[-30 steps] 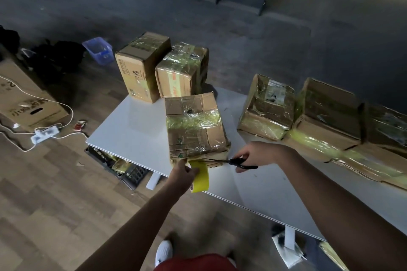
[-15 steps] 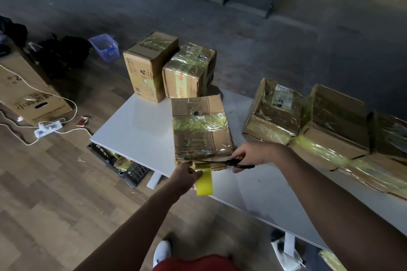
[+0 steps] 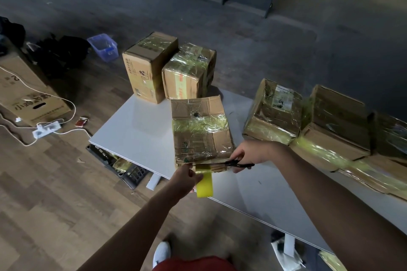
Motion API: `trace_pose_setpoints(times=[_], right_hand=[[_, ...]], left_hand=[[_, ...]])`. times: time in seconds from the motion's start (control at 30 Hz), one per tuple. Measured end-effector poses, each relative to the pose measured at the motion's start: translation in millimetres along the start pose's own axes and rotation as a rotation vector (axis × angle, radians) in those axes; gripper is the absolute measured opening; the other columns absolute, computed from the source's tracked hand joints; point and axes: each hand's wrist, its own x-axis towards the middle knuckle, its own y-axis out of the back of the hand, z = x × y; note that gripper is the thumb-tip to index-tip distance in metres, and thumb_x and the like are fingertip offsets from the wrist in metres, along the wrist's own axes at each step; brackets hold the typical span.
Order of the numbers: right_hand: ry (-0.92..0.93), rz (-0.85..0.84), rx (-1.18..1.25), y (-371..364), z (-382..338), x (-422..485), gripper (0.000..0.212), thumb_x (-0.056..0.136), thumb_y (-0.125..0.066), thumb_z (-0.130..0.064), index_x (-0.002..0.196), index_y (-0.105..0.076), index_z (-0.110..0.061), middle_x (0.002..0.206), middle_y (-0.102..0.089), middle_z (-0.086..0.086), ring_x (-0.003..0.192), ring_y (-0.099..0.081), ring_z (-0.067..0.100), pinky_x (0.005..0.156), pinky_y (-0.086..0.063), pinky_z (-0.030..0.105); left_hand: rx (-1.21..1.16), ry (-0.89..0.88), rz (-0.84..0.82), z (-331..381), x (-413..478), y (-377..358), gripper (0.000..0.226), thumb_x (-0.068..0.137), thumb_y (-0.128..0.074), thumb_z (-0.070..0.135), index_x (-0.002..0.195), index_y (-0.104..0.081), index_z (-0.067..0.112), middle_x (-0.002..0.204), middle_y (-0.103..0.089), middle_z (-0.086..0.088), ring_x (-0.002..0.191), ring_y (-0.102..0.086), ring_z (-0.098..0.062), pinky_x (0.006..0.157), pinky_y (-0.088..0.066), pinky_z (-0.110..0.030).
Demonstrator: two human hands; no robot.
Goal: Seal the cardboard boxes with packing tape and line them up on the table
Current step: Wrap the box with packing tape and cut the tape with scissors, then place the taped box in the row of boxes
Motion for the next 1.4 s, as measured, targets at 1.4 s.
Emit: trace_pose_setpoints(times=[1.4], right_hand=[[-0.476, 0.550, 0.496, -127.1, 138.0, -100.6, 0.034, 0.078, -0.075, -0.040, 0.107, -0.063, -0.026, 0.094, -0.063, -0.007, 0.089, -0.061, 0.015, 0.075, -0.045, 0.025]], left_hand=[[-0.366, 0.161, -0.282, 46.3, 6.8, -139.9, 0.012, 0.094, -0.053, 0.002, 0.093, -0.059, 0.011, 0.081, -0.056, -0.008, 0.066, -0.049, -0.017, 0.059, -0.040, -0.025]])
